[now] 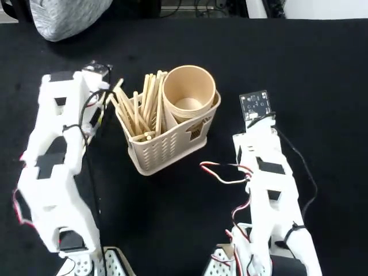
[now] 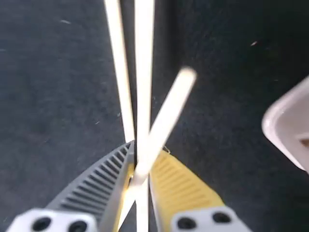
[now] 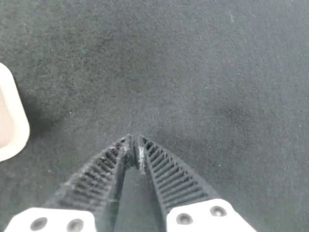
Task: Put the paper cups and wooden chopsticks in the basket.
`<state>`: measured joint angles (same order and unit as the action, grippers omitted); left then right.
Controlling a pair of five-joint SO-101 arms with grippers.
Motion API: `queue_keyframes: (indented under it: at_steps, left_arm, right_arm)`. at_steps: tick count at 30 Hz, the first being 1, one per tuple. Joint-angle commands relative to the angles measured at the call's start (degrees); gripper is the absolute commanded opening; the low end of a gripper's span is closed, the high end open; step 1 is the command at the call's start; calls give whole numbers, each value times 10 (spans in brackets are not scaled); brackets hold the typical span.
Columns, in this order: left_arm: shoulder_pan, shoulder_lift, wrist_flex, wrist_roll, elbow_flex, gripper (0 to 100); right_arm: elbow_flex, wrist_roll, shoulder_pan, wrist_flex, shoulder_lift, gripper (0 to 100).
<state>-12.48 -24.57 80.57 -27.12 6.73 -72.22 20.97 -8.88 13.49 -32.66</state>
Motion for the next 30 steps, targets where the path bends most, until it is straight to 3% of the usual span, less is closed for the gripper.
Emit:
queue_keyframes:
  at_steps: [1,6,14,30]
  left_arm:
    - [-6,164,11,2,-53,29]
    - [-7,349,-17,25,-160,29]
    - [-69,590,-80,84,-278,29]
    - [-78,1000,-120,219,-367,29]
  right_arm:
    - [1,4,7,-10,0,15]
    - [1,4,7,-10,0,15]
    - [1,4,7,-10,0,15]
    - [1,4,7,-9,0,15]
